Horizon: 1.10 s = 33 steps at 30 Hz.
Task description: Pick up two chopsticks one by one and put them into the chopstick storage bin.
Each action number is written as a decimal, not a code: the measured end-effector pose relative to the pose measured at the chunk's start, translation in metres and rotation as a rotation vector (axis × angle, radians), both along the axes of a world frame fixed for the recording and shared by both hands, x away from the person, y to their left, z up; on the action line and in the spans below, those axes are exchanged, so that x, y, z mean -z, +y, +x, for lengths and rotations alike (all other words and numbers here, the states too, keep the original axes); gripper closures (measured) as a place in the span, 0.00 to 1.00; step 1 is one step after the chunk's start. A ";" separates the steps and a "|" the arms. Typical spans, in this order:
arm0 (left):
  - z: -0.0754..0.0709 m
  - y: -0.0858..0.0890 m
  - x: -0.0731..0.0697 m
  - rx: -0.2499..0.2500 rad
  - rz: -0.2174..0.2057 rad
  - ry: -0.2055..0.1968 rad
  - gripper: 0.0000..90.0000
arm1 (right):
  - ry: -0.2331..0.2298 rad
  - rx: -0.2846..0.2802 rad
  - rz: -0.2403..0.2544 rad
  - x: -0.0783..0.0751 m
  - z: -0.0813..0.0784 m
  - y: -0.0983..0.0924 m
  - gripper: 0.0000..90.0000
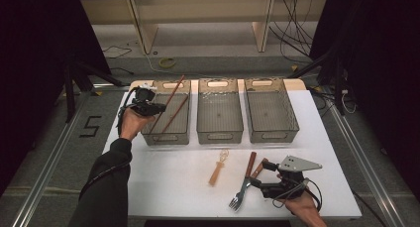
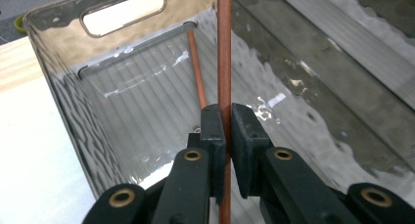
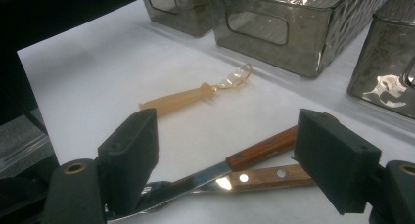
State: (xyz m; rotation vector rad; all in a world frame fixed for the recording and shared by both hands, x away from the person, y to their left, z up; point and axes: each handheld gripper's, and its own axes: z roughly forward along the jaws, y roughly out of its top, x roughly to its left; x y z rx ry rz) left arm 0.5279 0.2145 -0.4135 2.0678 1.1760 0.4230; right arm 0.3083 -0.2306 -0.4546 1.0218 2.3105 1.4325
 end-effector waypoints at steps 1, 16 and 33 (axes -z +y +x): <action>0.000 0.000 0.001 -0.006 0.002 0.004 0.93 | 0.000 -0.001 0.000 0.000 0.000 0.000 0.28; 0.002 0.007 0.014 -0.080 -0.009 0.037 0.85 | 0.000 0.000 0.000 0.000 0.000 0.000 0.28; -0.050 -0.009 -0.013 -0.040 -0.140 0.019 0.40 | -0.003 0.008 0.002 -0.001 -0.001 0.000 0.28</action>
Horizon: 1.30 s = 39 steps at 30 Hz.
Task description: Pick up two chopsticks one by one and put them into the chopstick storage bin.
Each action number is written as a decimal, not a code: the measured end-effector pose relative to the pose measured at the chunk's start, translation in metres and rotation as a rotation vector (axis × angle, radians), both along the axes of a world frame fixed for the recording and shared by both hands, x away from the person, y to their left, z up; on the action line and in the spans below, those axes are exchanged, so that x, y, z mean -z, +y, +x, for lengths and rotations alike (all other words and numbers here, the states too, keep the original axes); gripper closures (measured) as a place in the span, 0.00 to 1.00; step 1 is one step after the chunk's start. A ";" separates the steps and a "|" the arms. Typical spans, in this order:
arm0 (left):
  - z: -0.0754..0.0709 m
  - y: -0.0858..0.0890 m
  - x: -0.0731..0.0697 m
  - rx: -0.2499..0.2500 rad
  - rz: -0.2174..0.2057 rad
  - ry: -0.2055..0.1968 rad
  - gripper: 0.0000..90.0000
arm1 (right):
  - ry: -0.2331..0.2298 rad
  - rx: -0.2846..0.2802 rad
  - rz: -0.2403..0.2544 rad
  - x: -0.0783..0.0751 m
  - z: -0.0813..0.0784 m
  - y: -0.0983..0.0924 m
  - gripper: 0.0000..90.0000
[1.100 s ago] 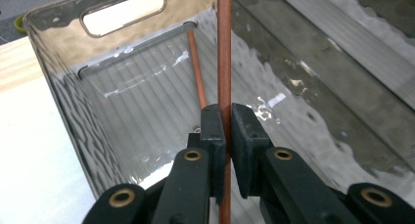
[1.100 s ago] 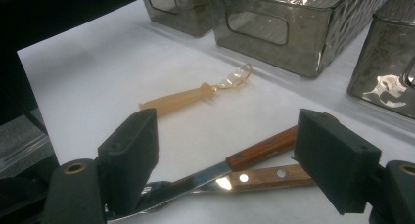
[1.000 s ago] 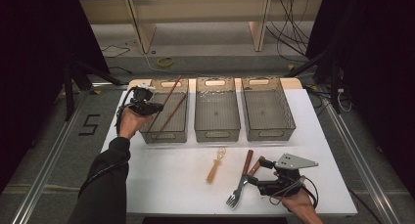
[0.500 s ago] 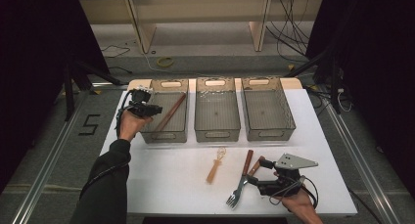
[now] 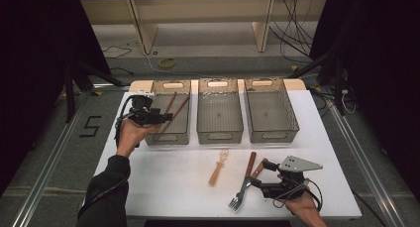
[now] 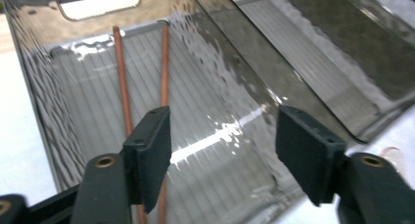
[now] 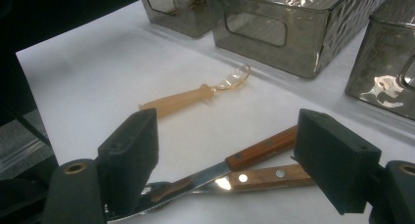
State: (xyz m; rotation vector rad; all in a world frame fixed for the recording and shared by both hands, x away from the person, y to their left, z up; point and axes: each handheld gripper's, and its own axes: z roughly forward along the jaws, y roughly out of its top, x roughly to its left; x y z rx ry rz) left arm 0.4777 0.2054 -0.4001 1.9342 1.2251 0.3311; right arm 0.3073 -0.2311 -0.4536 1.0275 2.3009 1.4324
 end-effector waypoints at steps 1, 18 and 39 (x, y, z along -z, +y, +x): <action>-0.004 -0.001 0.000 0.000 -0.009 -0.007 0.39 | 0.001 0.001 0.001 0.000 0.000 0.000 0.28; -0.044 -0.034 0.005 0.095 0.004 -0.009 0.26 | -0.001 0.001 -0.003 0.000 0.000 0.000 0.28; -0.072 -0.056 0.023 0.141 0.009 -0.011 0.22 | 0.002 -0.007 0.002 0.001 0.002 0.000 0.28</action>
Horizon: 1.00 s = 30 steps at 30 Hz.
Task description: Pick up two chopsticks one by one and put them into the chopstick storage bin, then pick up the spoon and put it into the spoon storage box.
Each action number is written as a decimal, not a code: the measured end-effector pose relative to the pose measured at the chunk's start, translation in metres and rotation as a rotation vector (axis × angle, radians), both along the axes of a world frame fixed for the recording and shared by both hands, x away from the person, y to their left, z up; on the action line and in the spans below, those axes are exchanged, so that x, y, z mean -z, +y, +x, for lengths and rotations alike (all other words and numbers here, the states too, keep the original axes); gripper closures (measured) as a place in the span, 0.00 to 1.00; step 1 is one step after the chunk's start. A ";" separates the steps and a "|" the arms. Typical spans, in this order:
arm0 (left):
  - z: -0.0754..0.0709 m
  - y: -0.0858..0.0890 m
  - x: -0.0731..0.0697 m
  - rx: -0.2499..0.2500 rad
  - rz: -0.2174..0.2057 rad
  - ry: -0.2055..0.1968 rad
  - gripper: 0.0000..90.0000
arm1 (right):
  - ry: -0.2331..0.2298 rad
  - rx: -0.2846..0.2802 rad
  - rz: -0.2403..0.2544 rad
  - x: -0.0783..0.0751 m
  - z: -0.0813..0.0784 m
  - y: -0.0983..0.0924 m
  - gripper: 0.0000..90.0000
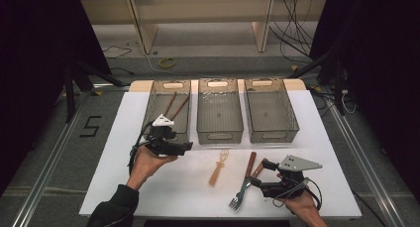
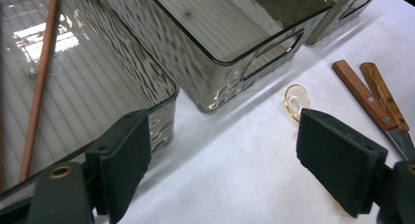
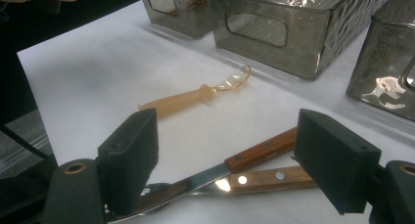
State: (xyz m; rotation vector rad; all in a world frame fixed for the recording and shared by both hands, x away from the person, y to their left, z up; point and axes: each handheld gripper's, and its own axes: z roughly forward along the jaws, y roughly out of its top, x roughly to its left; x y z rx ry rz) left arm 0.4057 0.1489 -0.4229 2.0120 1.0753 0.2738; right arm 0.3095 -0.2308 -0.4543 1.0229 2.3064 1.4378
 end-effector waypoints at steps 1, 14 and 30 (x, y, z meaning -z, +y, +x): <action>-0.001 0.000 0.001 0.002 0.003 -0.002 0.22 | 0.000 0.000 0.001 0.000 0.000 0.000 0.28; -0.016 -0.018 0.004 0.035 0.029 -0.004 0.22 | 0.001 0.000 -0.001 0.000 0.000 0.000 0.28; -0.028 -0.042 0.011 0.107 0.055 0.015 0.22 | 0.001 0.006 -0.002 0.000 0.000 -0.002 0.28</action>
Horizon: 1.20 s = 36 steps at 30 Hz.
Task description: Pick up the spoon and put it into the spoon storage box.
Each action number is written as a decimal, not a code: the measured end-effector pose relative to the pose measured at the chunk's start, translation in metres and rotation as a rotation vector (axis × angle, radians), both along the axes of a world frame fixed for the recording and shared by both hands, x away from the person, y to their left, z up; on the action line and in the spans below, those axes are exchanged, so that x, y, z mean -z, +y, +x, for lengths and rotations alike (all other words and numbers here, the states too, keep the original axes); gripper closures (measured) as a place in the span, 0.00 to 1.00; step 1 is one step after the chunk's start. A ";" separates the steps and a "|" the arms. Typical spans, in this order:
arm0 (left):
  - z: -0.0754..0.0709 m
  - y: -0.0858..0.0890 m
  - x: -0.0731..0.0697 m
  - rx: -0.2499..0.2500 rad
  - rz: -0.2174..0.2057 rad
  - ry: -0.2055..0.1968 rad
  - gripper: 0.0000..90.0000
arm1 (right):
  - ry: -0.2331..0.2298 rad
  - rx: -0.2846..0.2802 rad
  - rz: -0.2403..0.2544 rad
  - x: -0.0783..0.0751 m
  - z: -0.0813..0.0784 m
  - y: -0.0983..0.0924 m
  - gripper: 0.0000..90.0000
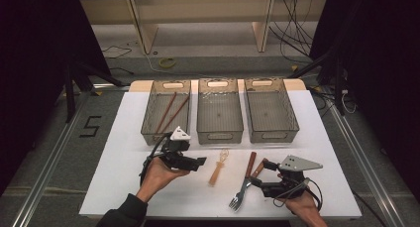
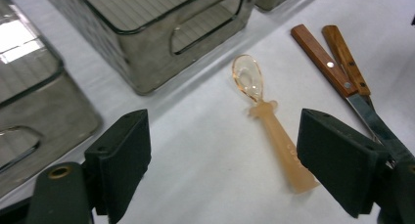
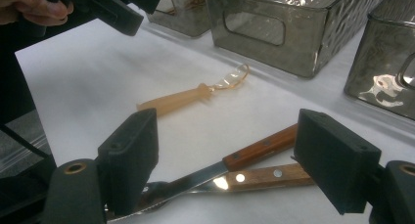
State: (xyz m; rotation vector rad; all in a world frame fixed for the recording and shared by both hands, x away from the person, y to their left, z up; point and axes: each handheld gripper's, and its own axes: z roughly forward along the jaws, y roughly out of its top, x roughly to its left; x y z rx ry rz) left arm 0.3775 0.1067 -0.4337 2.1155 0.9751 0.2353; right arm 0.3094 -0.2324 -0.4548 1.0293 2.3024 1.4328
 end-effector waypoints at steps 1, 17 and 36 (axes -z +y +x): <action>-0.001 -0.002 0.001 0.006 -0.002 0.005 0.22 | 0.001 0.002 0.001 0.000 0.000 0.000 0.28; -0.018 -0.038 0.022 0.099 0.058 0.022 0.27 | -0.004 0.001 -0.015 -0.001 -0.003 0.002 0.28; -0.028 -0.064 0.048 0.176 0.209 0.040 0.47 | -0.005 0.000 -0.017 -0.001 -0.003 0.002 0.28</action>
